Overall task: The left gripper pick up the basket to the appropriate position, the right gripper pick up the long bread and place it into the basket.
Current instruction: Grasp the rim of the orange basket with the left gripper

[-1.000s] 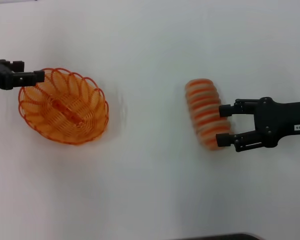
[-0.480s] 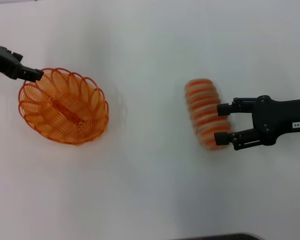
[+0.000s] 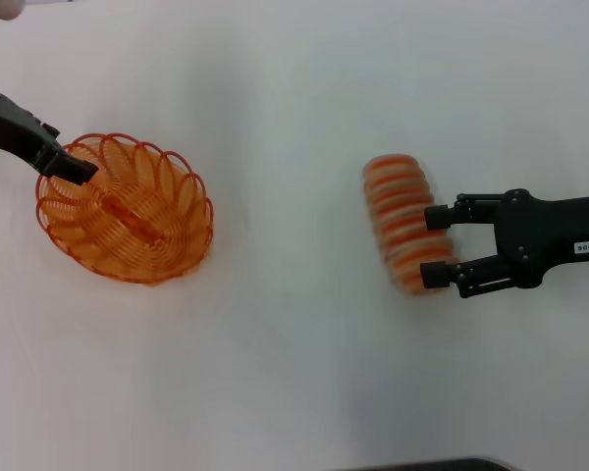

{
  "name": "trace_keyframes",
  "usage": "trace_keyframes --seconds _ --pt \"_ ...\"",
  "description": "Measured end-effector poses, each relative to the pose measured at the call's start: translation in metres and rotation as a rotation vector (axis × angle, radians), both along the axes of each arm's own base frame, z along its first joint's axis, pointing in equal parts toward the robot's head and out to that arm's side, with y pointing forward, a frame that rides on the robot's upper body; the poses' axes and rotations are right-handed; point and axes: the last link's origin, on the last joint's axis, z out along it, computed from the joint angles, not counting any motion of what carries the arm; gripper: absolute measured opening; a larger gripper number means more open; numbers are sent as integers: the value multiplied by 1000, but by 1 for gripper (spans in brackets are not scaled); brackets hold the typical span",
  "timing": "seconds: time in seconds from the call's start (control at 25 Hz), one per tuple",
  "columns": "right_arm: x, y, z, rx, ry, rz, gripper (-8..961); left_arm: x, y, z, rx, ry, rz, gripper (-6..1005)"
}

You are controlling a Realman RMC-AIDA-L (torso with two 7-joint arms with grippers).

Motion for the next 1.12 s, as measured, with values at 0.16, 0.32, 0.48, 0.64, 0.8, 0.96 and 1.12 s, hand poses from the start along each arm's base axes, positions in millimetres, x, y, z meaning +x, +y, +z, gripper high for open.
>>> trace_keyframes --seconds 0.16,0.32,0.48,0.64,0.8,0.96,1.12 --pt "0 0 0 0 -1 1 946 -2 1 -6 2 12 4 663" --pt "0 0 1 0 -1 3 946 -2 2 -8 9 12 8 640" --pt "0 0 1 2 -1 5 946 -2 2 -9 12 17 5 618" --pt "1 0 2 5 -3 4 946 -2 1 -12 5 29 -5 511" --pt "1 0 2 7 -3 5 946 -2 1 -13 5 40 -7 387" --pt "1 1 2 10 -3 4 946 -2 1 -11 4 37 -2 296" --pt "1 2 2 14 -4 2 946 1 0 -11 -10 33 9 206"
